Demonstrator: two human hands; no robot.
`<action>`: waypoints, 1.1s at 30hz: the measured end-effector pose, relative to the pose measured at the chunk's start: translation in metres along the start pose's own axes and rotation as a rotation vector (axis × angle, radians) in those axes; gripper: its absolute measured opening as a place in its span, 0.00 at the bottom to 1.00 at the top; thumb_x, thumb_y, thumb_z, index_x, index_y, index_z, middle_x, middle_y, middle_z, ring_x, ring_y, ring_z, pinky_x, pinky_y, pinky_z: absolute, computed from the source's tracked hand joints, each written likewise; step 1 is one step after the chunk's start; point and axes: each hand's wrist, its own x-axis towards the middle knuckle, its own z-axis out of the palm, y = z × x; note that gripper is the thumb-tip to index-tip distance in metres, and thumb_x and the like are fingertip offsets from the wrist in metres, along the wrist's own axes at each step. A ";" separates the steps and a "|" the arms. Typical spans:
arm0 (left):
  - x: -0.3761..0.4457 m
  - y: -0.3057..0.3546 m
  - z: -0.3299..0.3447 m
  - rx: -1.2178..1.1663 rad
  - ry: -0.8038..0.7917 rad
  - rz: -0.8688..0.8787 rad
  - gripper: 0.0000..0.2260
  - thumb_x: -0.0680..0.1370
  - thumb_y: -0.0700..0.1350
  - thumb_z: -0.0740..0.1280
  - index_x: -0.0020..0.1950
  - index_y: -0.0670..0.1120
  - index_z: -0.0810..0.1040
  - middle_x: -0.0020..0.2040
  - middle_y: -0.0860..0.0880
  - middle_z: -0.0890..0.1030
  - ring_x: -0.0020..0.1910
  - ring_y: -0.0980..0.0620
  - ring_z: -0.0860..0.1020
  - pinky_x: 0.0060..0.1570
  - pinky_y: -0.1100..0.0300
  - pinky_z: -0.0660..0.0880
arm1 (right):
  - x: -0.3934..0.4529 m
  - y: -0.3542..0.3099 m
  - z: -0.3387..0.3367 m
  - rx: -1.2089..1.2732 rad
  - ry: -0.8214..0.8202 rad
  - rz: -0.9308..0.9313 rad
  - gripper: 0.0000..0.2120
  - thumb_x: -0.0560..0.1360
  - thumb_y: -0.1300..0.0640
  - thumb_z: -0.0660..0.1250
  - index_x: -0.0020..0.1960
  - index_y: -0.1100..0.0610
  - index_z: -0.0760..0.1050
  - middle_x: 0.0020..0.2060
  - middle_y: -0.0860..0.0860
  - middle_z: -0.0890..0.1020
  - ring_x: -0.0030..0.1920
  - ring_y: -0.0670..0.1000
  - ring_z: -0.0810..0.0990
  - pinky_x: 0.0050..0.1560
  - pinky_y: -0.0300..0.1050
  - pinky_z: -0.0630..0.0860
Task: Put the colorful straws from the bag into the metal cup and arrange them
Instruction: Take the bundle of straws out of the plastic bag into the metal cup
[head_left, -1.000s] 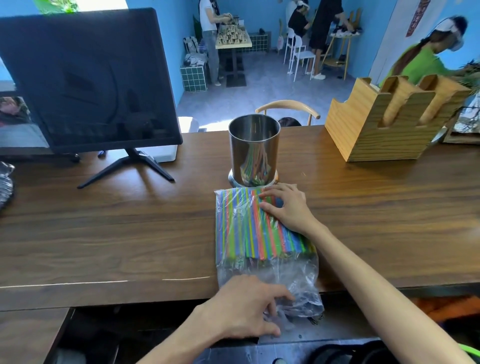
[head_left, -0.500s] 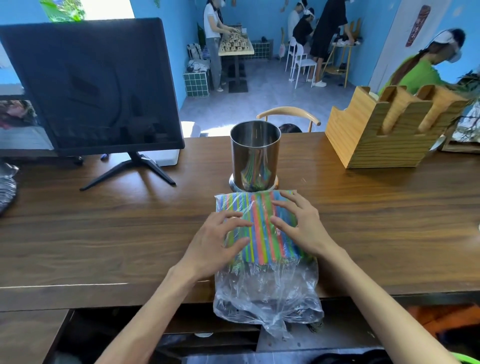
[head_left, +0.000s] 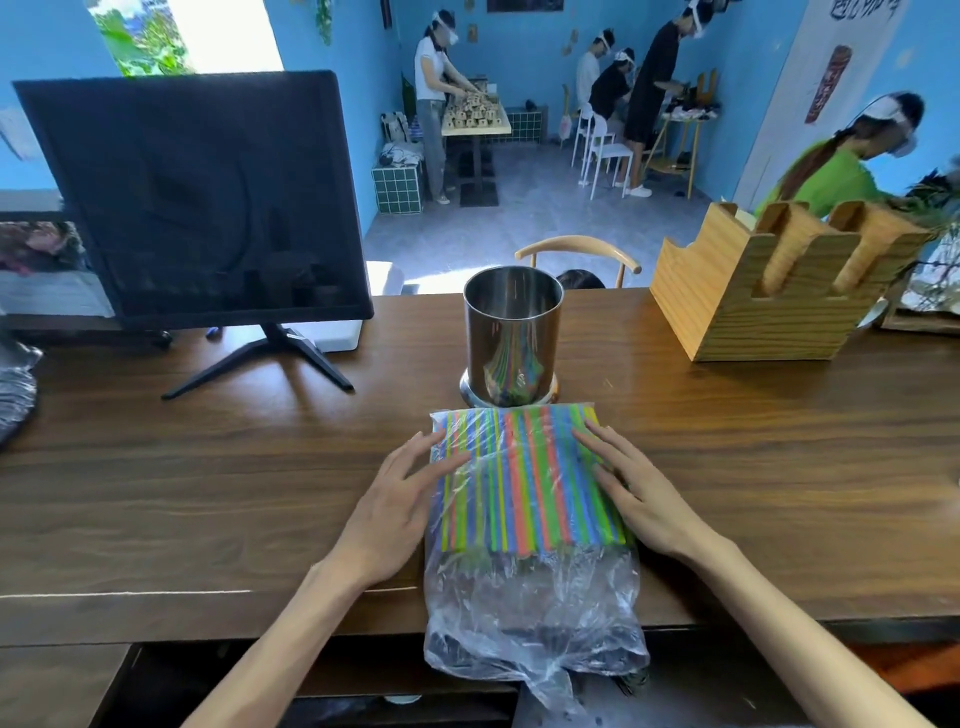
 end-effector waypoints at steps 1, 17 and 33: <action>-0.001 -0.004 -0.006 0.070 -0.051 -0.012 0.35 0.77 0.27 0.60 0.75 0.61 0.71 0.80 0.59 0.60 0.81 0.54 0.56 0.79 0.55 0.58 | -0.003 0.004 -0.006 -0.031 -0.011 0.000 0.27 0.84 0.65 0.57 0.77 0.40 0.65 0.79 0.37 0.59 0.81 0.44 0.54 0.81 0.52 0.56; 0.030 0.008 -0.001 0.135 -0.358 0.137 0.44 0.78 0.39 0.70 0.77 0.75 0.49 0.79 0.71 0.38 0.82 0.56 0.40 0.79 0.54 0.53 | 0.011 0.004 -0.019 -0.340 -0.332 -0.115 0.46 0.78 0.62 0.66 0.76 0.23 0.47 0.79 0.30 0.37 0.82 0.46 0.36 0.81 0.61 0.51; 0.038 0.016 0.016 0.201 -0.259 0.201 0.39 0.77 0.61 0.70 0.80 0.69 0.49 0.83 0.60 0.48 0.83 0.53 0.43 0.81 0.44 0.47 | 0.021 -0.012 0.011 -0.324 -0.192 -0.224 0.45 0.73 0.32 0.70 0.78 0.27 0.43 0.80 0.31 0.41 0.82 0.45 0.37 0.81 0.61 0.43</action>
